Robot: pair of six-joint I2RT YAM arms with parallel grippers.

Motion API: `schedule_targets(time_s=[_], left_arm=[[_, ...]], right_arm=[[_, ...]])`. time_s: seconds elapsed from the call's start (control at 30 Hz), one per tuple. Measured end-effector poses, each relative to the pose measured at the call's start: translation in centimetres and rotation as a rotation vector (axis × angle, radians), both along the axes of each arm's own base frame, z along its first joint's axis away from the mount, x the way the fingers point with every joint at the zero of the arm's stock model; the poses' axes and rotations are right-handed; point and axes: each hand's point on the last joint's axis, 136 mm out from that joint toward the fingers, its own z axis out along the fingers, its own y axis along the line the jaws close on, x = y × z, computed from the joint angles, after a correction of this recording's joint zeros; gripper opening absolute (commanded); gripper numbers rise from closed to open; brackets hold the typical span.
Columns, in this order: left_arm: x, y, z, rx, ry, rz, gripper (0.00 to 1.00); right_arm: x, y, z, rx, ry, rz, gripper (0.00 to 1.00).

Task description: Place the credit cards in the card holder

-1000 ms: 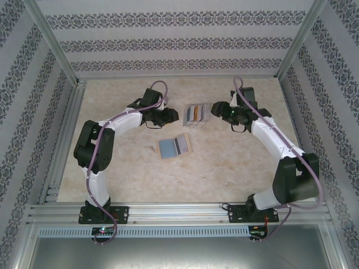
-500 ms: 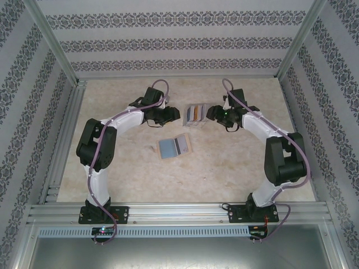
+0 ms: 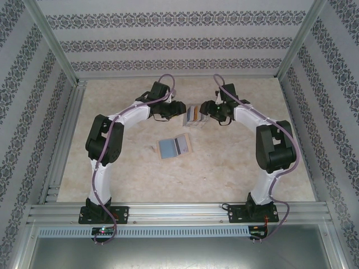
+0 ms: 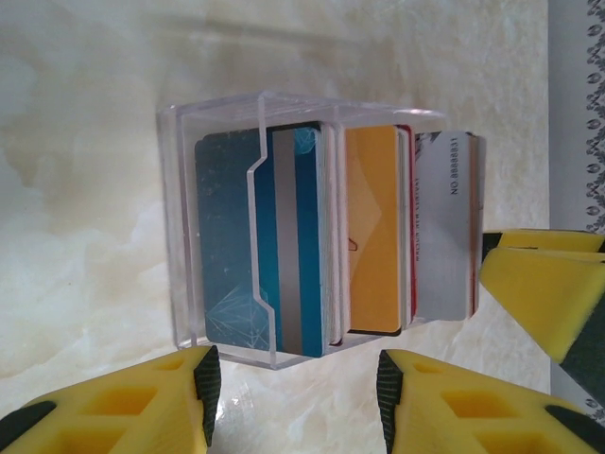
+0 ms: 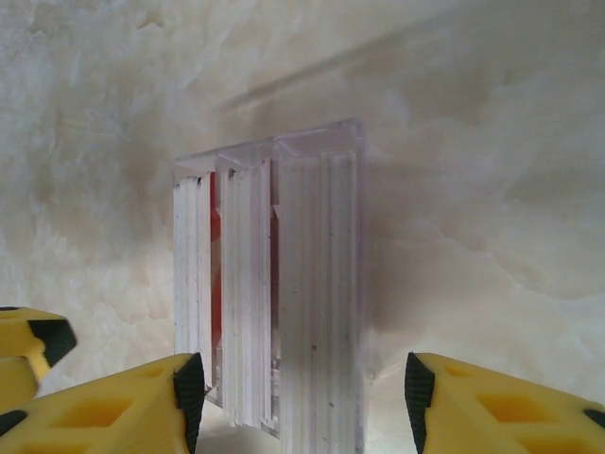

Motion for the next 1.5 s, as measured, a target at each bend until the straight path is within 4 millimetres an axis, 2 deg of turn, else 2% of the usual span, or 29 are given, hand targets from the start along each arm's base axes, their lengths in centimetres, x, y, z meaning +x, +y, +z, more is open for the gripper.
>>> schedule_targets(time_s=[0.33, 1.07, 1.5], left_arm=[[-0.8, -0.2, -3.0, 0.010, 0.073, -0.024, 0.50], [-1.7, -1.5, -2.8, -0.012, 0.083, -0.063, 0.50], [-2.1, -1.9, -3.0, -0.010, 0.086, -0.073, 0.50]], right_arm=[[1.6, 2.4, 0.2, -0.008, -0.014, 0.054, 0.60], [1.3, 3.0, 0.4, -0.026, 0.003, 0.070, 0.60], [1.2, 2.7, 1.5, -0.031, -0.025, 0.065, 0.57]])
